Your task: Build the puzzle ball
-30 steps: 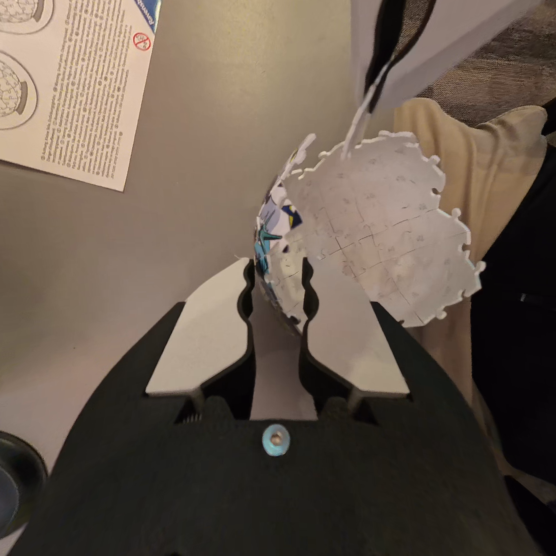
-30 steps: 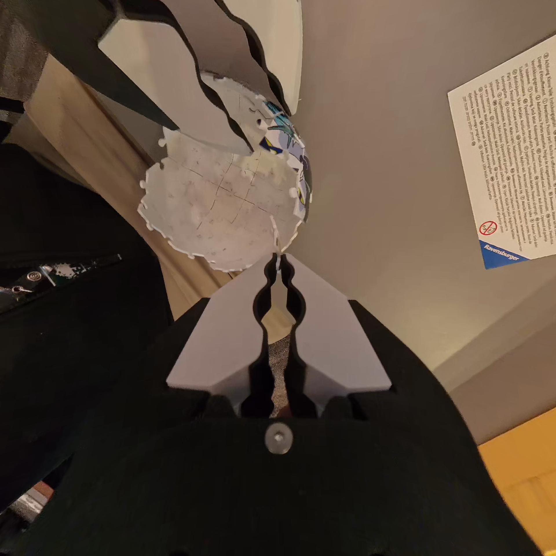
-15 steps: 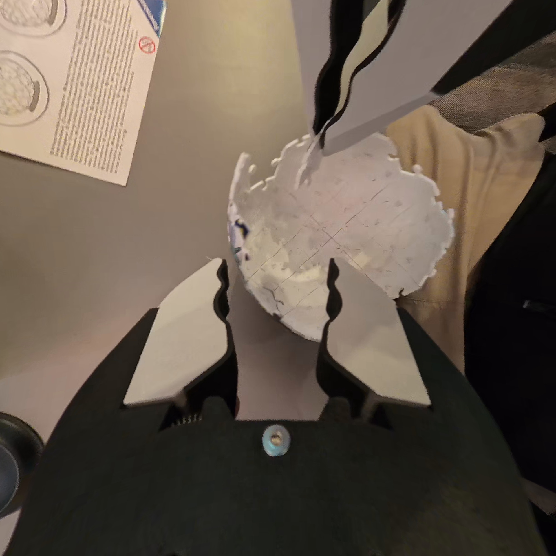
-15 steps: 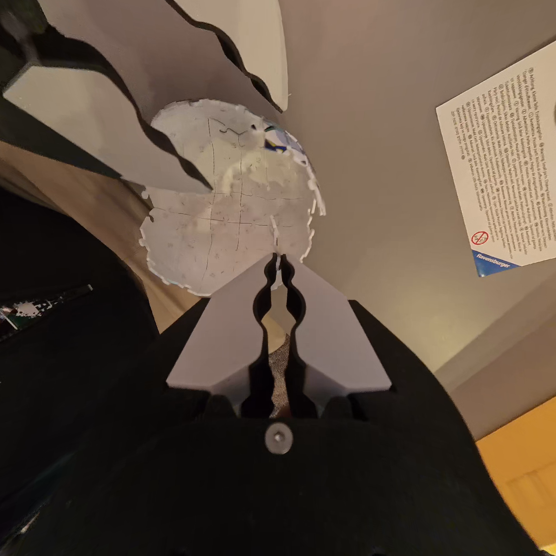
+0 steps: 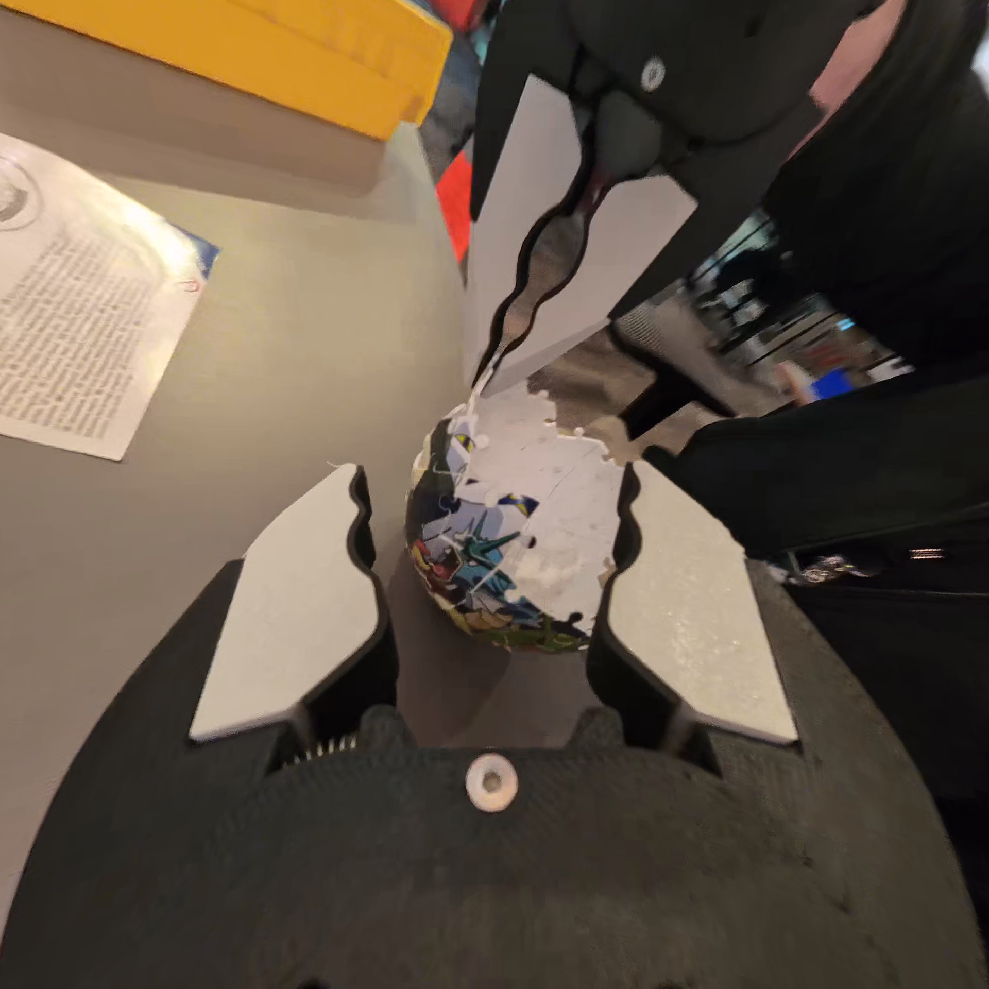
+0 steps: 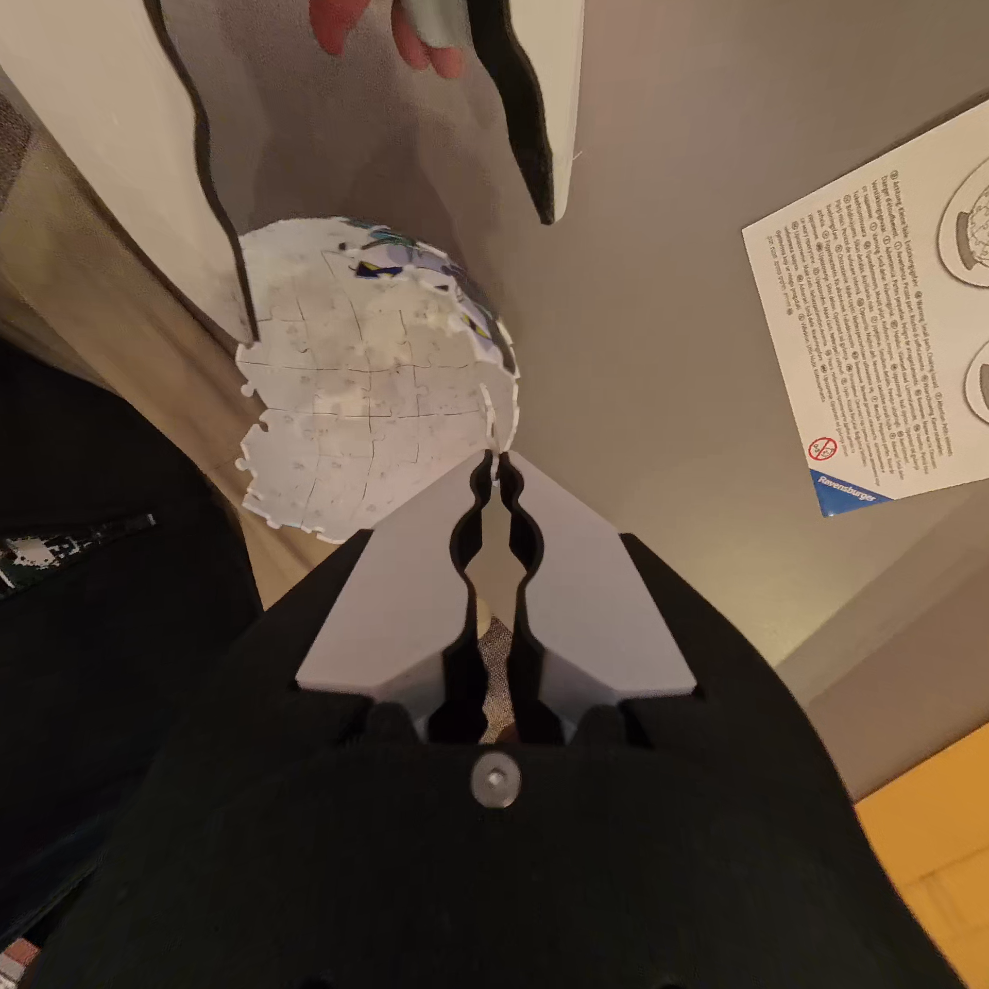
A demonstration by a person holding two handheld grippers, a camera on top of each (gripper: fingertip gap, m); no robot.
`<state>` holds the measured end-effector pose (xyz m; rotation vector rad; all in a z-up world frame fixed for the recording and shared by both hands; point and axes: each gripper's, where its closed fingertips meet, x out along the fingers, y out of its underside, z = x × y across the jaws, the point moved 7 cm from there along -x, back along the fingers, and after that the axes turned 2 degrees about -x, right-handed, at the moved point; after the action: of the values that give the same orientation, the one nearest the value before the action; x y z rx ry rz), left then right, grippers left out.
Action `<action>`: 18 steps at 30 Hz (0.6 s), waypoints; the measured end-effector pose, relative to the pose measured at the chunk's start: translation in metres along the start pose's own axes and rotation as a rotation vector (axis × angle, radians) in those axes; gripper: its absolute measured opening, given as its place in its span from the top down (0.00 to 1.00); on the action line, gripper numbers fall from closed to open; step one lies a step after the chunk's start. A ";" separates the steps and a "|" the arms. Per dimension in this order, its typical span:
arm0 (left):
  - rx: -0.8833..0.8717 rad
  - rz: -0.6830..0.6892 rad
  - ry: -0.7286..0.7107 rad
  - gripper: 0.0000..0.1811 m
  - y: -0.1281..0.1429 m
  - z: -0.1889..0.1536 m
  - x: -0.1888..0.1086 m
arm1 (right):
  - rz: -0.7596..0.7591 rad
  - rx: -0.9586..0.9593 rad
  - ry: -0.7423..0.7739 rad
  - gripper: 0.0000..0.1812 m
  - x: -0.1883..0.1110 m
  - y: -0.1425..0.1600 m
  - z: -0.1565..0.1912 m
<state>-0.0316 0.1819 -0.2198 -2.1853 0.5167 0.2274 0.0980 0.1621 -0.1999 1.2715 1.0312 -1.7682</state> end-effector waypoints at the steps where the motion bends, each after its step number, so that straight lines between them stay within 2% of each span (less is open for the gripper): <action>1: -0.011 -0.025 0.028 0.51 0.001 0.004 0.000 | 0.009 -0.010 -0.003 1.00 0.002 0.000 0.000; 5: -0.034 -0.030 0.090 0.53 0.007 0.021 0.004 | 0.032 -0.036 -0.009 1.00 0.009 -0.005 -0.001; 8: -0.029 0.020 0.116 0.53 0.010 0.027 0.012 | 0.046 -0.034 -0.006 1.00 0.012 -0.008 -0.004; 18: -0.015 0.051 0.290 0.52 0.009 0.030 0.024 | 0.090 -0.031 -0.006 0.99 0.025 -0.012 -0.008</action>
<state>-0.0136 0.1939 -0.2530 -2.2334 0.7340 -0.0616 0.0840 0.1720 -0.2231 1.2736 0.9790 -1.6807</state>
